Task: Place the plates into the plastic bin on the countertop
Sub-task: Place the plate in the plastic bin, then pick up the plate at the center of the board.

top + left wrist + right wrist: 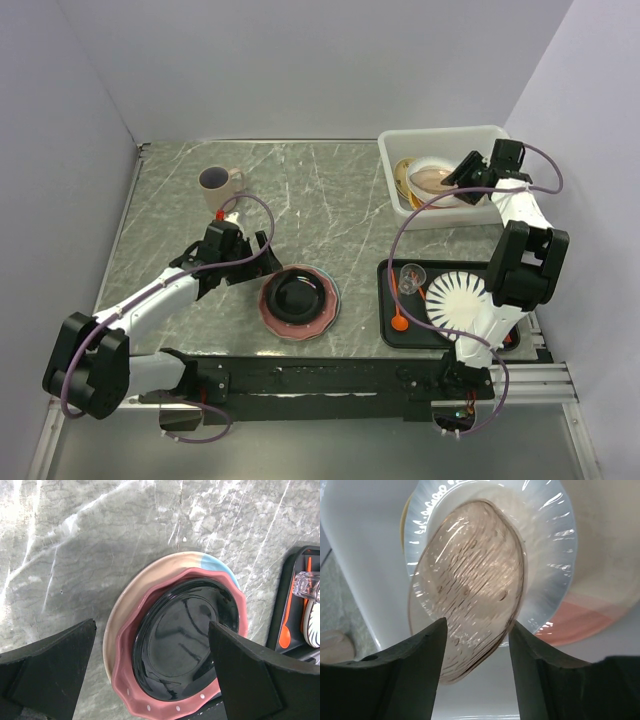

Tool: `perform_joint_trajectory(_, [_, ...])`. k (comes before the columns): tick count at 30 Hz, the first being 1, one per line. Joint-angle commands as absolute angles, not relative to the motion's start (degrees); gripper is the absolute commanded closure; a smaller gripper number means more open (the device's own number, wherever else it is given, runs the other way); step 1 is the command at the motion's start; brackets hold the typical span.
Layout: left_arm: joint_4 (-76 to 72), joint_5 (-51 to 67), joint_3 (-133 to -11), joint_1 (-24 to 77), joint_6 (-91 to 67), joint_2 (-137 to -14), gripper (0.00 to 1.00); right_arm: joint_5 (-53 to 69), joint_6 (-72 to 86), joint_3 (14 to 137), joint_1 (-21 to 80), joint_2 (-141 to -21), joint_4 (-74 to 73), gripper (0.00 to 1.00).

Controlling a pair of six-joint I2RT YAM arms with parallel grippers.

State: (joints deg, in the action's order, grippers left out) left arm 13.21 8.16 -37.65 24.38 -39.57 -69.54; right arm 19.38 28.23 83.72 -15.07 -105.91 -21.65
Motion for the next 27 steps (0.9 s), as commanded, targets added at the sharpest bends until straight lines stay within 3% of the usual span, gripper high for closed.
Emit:
perform_joint_trajectory(1, [12.2,9.0,-38.7,24.3,-38.1,-68.3,0.01,13.5,26.1,87.9,-14.0,-105.9,-24.1,0.32])
perform_joint_trajectory(6, [12.2,9.1,-38.4,24.3,-38.1,-68.2,0.01,5.1,25.6,88.4,-12.7,-104.8,-25.7,0.12])
perform_joint_trajectory(10, [12.3,9.2,-38.2,24.3,-38.1,-67.6,0.01,0.4,25.1,88.2,-11.0,-102.6,-25.7,0.07])
perform_joint_trajectory(19, [11.2,11.3,-37.4,24.3,-38.0,-66.8,0.01,-2.2,25.1,81.8,-8.9,-94.1,-18.6,0.03])
perform_joint_trajectory(27, [8.8,17.0,-36.0,24.4,-37.4,-66.7,0.01,-0.2,24.5,81.6,-6.3,-93.3,-18.9,0.03])
